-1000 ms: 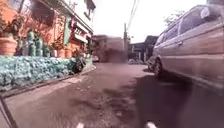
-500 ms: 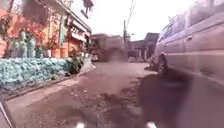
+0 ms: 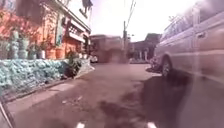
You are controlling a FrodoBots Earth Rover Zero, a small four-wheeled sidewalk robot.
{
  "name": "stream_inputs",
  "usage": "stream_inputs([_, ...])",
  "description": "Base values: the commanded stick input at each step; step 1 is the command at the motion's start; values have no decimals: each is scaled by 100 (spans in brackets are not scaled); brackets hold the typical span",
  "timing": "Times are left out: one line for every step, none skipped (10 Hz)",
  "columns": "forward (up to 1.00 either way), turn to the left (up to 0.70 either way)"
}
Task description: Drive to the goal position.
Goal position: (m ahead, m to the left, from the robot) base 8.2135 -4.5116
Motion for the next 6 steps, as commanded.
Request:
stream_inputs([70,-28])
stream_inputs([70,-28])
stream_inputs([70,-28])
stream_inputs([70,-14])
stream_inputs([70,0])
stream_inputs([70,0])
